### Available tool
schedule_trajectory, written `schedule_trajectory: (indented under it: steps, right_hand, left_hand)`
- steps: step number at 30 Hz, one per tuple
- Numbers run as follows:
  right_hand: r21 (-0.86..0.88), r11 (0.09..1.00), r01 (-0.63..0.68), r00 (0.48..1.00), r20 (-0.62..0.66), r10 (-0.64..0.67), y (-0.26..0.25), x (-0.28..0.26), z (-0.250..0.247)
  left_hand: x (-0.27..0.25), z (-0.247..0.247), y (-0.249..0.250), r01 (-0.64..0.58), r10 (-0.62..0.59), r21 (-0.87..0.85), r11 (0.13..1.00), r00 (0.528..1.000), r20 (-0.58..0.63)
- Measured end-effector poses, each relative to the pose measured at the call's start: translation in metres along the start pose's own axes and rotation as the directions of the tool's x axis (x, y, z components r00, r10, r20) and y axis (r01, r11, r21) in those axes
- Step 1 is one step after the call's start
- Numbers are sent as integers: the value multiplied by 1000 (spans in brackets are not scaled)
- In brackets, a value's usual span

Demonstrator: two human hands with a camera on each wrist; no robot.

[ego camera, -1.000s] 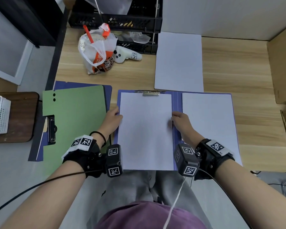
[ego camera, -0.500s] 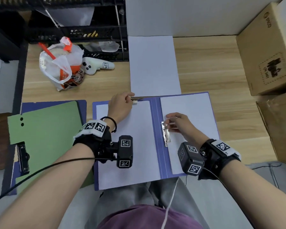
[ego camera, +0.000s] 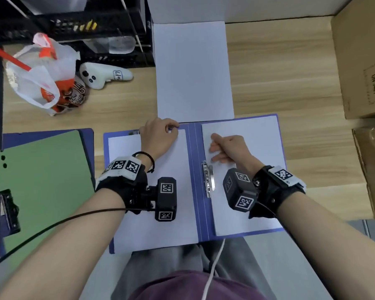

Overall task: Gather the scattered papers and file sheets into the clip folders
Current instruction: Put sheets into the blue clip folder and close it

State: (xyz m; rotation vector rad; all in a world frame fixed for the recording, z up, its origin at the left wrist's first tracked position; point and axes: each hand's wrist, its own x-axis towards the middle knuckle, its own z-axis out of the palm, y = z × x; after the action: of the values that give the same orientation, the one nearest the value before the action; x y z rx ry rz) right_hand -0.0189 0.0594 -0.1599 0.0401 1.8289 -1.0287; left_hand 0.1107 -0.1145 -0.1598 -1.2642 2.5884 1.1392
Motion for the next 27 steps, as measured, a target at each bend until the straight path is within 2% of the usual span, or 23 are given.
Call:
schedule_trajectory:
  steps: [3, 5, 8, 11, 15, 18, 21, 27]
  right_hand:
    - [87, 995, -52, 998, -17, 53, 3, 6, 2]
    - [125, 989, -84, 996, 18, 82, 0, 6, 2]
    - [194, 974, -114, 992, 71, 102, -5, 4, 1]
    - [186, 977, -104, 994, 40, 98, -4, 4, 2]
    - [144, 987, -66, 996, -53, 75, 1, 7, 8]
    - [145, 988, -62, 995, -72, 73, 2, 9, 9]
    - [77, 995, -71, 993, -94, 78, 2, 8, 9]
    - [74, 995, -68, 991, -107, 75, 2, 9, 10]
  left_hand:
    - [-1, 0, 0, 36, -35, -52, 998, 999, 21]
    - [-2, -7, -1, 90, -85, -203, 975, 996, 31]
    - [-12, -26, -2, 128, -139, -439, 890, 990, 7]
    - [-27, -44, -9, 129, -191, -587, 799, 981, -45]
    - [-32, -53, -41, 175, -315, -634, 753, 942, -114]
    - [-30, -55, -60, 254, -426, -673, 694, 899, -100]
    - [-25, -54, -66, 298, -468, -679, 671, 880, -76]
    - [-17, -48, -81, 339, -503, -580, 741, 853, -143]
